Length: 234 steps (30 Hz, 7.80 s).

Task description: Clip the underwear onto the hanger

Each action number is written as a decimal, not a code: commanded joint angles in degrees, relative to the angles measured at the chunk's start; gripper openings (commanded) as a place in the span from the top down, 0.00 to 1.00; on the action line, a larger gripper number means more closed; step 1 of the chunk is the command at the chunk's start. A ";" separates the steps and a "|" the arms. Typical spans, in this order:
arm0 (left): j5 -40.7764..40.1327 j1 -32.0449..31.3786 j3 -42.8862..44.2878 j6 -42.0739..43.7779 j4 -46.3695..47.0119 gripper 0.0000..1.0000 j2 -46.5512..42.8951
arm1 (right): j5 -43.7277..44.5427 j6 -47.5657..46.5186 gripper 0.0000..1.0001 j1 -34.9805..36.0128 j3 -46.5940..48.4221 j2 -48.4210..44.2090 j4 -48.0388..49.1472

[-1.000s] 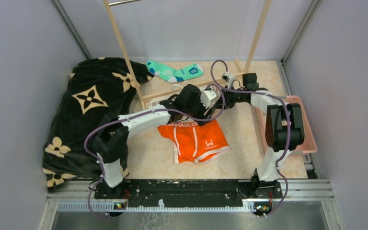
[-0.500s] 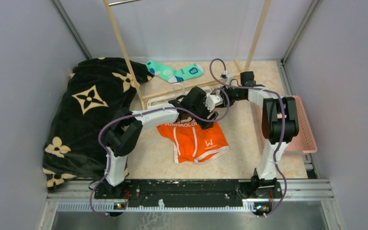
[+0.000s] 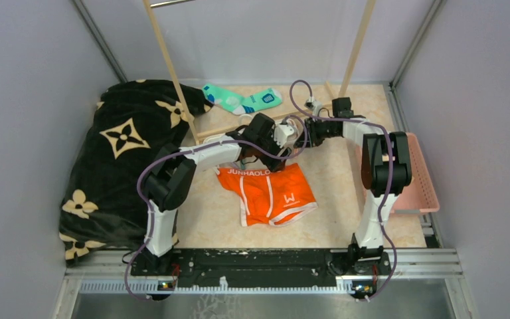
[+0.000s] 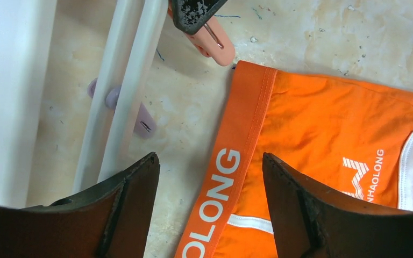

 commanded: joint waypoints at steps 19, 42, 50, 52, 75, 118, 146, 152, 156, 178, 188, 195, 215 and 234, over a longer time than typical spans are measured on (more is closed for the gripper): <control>-5.24 -0.42 2.65 4.70 -2.30 0.39 6.93 | -1.66 -0.66 1.00 0.76 1.36 -2.20 0.97; -44.00 -15.67 -24.87 17.03 23.10 1.00 -10.77 | -0.73 1.03 1.00 0.85 -1.67 -5.17 4.43; -54.87 -27.62 -37.30 31.86 46.29 0.99 -12.55 | -0.60 1.19 1.00 1.02 -1.84 -5.15 4.68; -58.15 -30.62 -39.95 36.35 54.24 0.90 -11.56 | -0.61 1.26 1.00 1.15 -1.84 -5.18 4.72; -22.33 -20.61 -30.44 -0.96 18.05 0.20 -37.85 | -0.69 0.24 1.00 1.54 -2.98 -6.03 4.50; -5.84 2.54 -7.07 -5.05 1.45 0.24 -4.60 | 0.84 2.87 1.00 6.73 4.36 1.03 4.73; -20.04 -4.74 -10.26 2.32 1.39 1.00 -8.51 | 2.30 1.97 1.00 7.31 3.83 0.99 4.62; -36.97 -12.45 -19.38 11.84 14.50 1.00 -13.36 | 2.43 2.91 1.00 7.35 2.12 0.33 6.65; -44.06 -16.65 -27.02 20.54 27.64 1.00 -17.06 | 2.47 2.90 1.00 7.44 1.58 -0.08 6.83; -59.09 -41.16 -43.61 38.20 52.44 0.84 -18.37 | 2.76 1.48 1.00 7.47 1.33 -0.55 5.50; -54.35 -42.81 -35.29 13.28 25.44 0.57 -23.80 | 2.73 1.02 1.00 7.53 1.14 -0.38 5.06; -39.83 -30.52 -30.31 -1.16 15.07 0.40 -35.79 | 2.39 1.17 1.00 7.52 2.11 -0.73 4.65; 8.56 -7.55 -36.67 33.21 12.06 0.27 -37.17 | 1.68 1.21 1.00 7.75 0.81 -2.45 4.81; 3.90 -7.51 -38.21 53.18 8.40 0.23 -30.99 | 1.46 0.77 1.00 7.83 1.47 -1.52 4.23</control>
